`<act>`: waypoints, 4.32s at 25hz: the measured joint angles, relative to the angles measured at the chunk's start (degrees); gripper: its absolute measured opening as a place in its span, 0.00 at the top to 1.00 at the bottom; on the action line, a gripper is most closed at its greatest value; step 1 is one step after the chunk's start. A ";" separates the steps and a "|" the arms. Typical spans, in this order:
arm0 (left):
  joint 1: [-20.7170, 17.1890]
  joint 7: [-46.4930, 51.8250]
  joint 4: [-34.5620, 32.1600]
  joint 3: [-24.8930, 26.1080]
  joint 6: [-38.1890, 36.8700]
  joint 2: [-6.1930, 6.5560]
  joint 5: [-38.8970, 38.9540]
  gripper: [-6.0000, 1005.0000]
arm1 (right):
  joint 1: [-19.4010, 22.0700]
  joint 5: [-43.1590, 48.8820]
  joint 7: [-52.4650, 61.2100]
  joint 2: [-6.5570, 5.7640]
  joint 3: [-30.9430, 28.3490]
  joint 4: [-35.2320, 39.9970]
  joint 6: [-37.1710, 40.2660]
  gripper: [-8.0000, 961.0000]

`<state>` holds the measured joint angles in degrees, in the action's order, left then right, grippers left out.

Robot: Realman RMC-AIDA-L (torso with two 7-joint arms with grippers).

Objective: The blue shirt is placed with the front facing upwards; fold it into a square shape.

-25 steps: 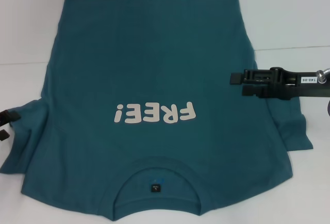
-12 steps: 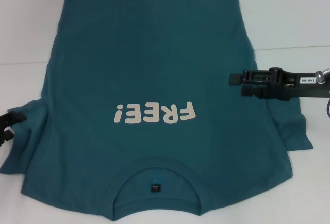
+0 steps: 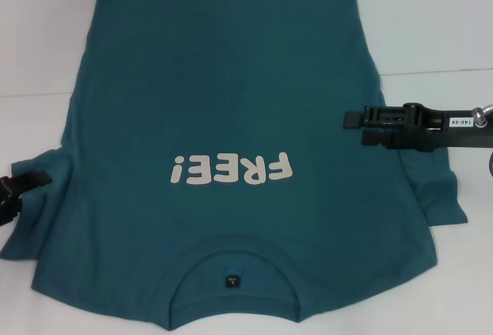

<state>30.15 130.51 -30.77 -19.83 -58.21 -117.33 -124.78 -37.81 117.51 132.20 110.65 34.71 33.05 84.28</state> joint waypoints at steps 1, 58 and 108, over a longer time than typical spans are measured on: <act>0.07 0.00 0.13 -0.01 0.16 0.01 -0.01 0.30 | 0.01 0.00 -0.03 0.00 0.00 0.00 0.00 0.14; 2.26 6.92 1.07 0.07 0.23 1.56 -4.13 0.99 | 0.98 -0.36 0.07 -0.09 -0.53 0.03 0.71 0.15; 6.19 14.84 -7.76 1.73 -16.38 6.18 -5.95 0.98 | 0.85 -0.19 -0.19 0.09 -0.09 -0.27 0.70 0.16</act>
<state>36.34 145.35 -38.53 -18.11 -74.59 -111.15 -130.73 -36.96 117.32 132.02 110.74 34.63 32.78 84.98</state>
